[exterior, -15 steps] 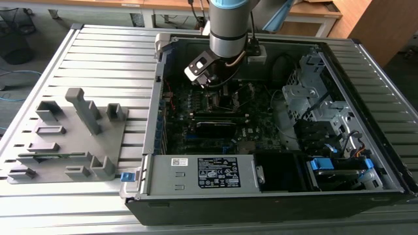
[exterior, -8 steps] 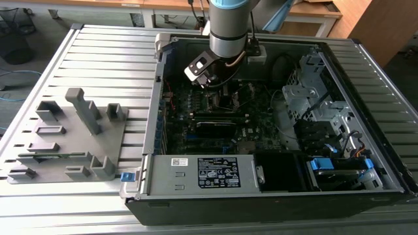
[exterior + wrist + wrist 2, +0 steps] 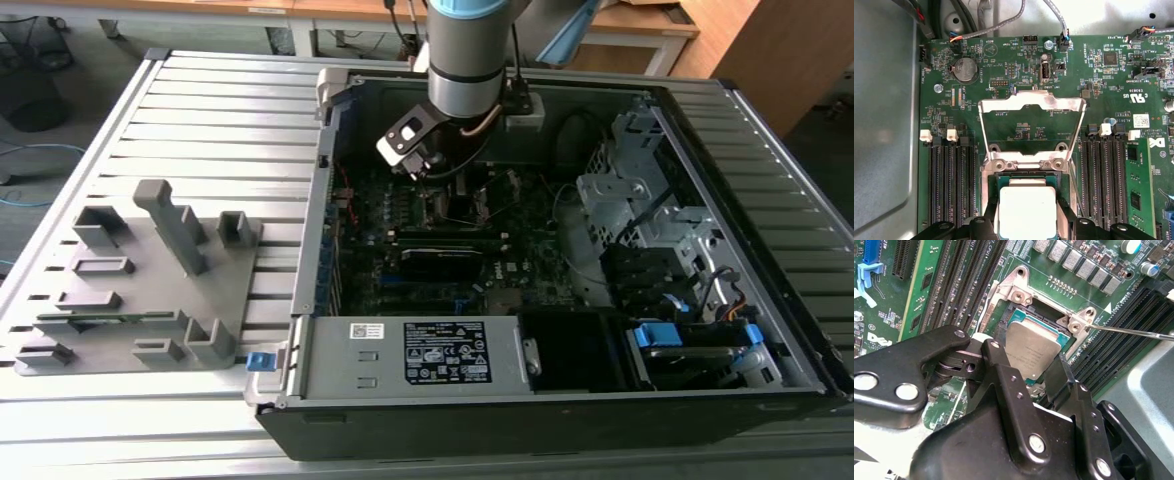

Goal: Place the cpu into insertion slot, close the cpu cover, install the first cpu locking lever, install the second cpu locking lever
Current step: 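Place the cpu into insertion slot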

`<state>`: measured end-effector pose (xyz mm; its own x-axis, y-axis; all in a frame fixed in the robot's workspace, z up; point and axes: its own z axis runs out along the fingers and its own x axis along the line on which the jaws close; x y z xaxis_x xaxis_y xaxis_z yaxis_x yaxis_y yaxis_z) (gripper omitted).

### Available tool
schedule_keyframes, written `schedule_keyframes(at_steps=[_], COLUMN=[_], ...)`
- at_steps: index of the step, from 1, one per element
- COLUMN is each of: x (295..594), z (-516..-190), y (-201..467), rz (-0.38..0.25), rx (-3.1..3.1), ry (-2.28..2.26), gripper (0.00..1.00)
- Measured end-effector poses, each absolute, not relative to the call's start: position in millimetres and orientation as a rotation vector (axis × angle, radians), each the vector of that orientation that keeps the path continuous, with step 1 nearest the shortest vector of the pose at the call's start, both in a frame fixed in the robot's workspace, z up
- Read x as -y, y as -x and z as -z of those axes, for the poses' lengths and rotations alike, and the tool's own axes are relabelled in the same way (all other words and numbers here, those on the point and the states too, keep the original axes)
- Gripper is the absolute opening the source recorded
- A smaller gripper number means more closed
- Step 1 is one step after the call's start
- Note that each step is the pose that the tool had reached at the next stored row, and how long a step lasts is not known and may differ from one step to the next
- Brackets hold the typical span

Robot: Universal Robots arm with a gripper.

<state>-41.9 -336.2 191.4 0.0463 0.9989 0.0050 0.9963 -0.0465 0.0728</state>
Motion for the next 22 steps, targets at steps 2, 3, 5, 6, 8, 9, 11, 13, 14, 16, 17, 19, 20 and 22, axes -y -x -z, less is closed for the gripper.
schedule_keyframes(at_steps=[2, 3, 5, 6, 8, 9, 11, 13, 14, 16, 17, 19, 20, 22], x=[336.2, 336.1, 336.1, 336.1, 336.1, 336.1, 336.1, 336.1, 336.1, 336.1, 336.1, 336.1, 336.1, 336.1], z=[-191.3, -191.2, -191.1, -191.1, -191.1, -191.1, -191.0, -191.0, -191.0, -191.0, -191.0, -190.9, -190.9, -190.8], y=[41.9, 41.9, 41.9, 41.9, 41.9, 41.9, 41.9, 41.9, 41.9, 41.9, 41.9, 41.9, 41.9, 41.8], rz=[-0.083, -0.083, -0.084, -0.084, -0.084, -0.084, -0.084, -0.084, -0.084, -0.084, -0.084, -0.084, -0.084, -0.084], rx=[-2.134, -2.134, -2.134, -2.134, -2.134, -2.134, -2.134, -2.134, -2.134, -2.134, -2.134, -2.134, -2.134, -2.134], ry=[-2.236, -2.236, -2.236, -2.236, -2.236, -2.236, -2.236, -2.236, -2.236, -2.236, -2.236, -2.236, -2.236, -2.236], gripper=[0.54, 0.54, 0.54, 0.54, 0.54, 0.54, 0.54, 0.54, 0.54, 0.54, 0.54, 0.54, 0.54, 0.54])
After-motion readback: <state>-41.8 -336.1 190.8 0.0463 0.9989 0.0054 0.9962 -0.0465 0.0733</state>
